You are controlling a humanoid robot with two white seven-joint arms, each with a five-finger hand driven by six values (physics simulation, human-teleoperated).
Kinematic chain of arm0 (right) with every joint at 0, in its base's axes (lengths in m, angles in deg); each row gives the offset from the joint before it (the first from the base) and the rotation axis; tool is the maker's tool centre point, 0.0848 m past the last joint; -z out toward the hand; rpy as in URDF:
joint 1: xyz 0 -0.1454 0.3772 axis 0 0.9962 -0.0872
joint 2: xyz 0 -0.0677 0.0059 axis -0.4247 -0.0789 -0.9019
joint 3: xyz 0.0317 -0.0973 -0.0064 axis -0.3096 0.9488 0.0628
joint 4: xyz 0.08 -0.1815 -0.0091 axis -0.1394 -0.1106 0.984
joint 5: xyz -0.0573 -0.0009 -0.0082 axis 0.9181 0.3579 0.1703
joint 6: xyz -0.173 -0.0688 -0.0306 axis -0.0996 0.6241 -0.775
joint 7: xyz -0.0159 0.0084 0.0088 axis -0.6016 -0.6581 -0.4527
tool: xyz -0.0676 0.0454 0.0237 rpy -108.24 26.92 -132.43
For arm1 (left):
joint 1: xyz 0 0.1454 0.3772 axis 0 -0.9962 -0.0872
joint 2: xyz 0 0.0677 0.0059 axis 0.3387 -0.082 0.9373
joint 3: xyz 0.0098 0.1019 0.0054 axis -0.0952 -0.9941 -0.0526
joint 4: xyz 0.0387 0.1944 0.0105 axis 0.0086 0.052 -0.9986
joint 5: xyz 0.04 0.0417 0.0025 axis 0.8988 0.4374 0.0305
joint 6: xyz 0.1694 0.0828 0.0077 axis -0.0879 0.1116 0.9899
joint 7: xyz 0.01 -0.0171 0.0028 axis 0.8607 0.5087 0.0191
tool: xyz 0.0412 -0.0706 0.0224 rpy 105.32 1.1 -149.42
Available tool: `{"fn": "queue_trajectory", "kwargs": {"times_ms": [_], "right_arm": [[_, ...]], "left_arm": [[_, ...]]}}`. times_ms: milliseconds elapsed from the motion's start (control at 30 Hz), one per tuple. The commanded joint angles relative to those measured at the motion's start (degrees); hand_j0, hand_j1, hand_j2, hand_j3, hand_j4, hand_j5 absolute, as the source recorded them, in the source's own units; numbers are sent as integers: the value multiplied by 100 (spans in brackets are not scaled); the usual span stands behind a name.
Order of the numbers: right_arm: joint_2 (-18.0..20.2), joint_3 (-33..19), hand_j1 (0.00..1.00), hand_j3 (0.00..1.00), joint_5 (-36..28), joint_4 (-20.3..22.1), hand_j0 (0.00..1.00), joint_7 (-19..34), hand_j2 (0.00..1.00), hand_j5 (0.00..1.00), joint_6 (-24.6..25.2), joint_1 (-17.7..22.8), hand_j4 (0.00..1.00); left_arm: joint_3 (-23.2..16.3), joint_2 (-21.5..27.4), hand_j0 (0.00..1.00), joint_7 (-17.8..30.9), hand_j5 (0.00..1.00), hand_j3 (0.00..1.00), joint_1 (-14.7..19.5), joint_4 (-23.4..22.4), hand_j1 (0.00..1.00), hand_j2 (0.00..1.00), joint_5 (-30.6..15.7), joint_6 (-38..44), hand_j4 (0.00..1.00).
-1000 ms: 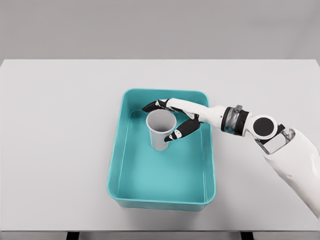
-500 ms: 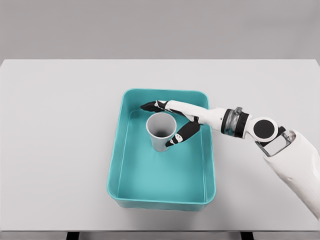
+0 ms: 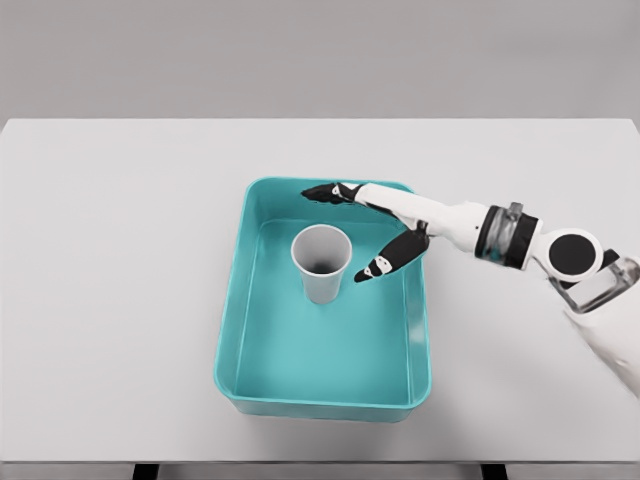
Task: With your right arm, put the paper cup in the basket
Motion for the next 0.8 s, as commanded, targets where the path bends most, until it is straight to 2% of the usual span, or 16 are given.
{"fn": "queue_trajectory", "kwargs": {"times_ms": [0, 100, 133, 200, 267, 433, 567, 767], "right_arm": [[90, -421, 100, 100, -112, 96, 100, -2, 100, 100, -30, 9, 100], [90, -1318, 100, 100, -384, 105, 100, -2, 100, 100, -214, 211, 100], [99, -1379, 100, 100, -551, 105, 100, -2, 100, 100, -267, 211, 100], [415, -1397, 100, 100, -745, 105, 100, -2, 100, 100, -504, 220, 100], [749, -1511, 100, 100, -938, 105, 100, -2, 100, 100, -926, 492, 100], [1425, -2311, 100, 100, -1237, 105, 100, -2, 100, 100, -1945, 1537, 100], [1602, -2434, 100, 100, -1254, 96, 100, -2, 100, 100, -2306, 1881, 100], [1523, -2443, 100, 100, -1246, 105, 100, -2, 100, 100, -2368, 1916, 100]], "left_arm": [[0, 0, 100, 1, 100, 100, 0, 0, 100, 100, 4, 0, 100], [0, 0, 100, 1, 100, 100, 0, 0, 100, 100, -5, 0, 100], [0, 0, 100, 1, 100, 100, 0, 0, 100, 100, 4, 0, 100], [0, 0, 100, 1, 100, 100, 0, 0, 100, 100, 4, 0, 100], [0, 0, 100, 1, 100, 100, 0, 0, 100, 100, -5, 0, 100], [0, 0, 100, 1, 100, 100, 0, 0, 100, 100, 4, 0, 100], [0, 0, 100, 1, 100, 100, 0, 0, 100, 100, -5, 0, 100], [8, 0, 100, 10, 100, 100, 0, 0, 100, 100, -49, 0, 100]]}}
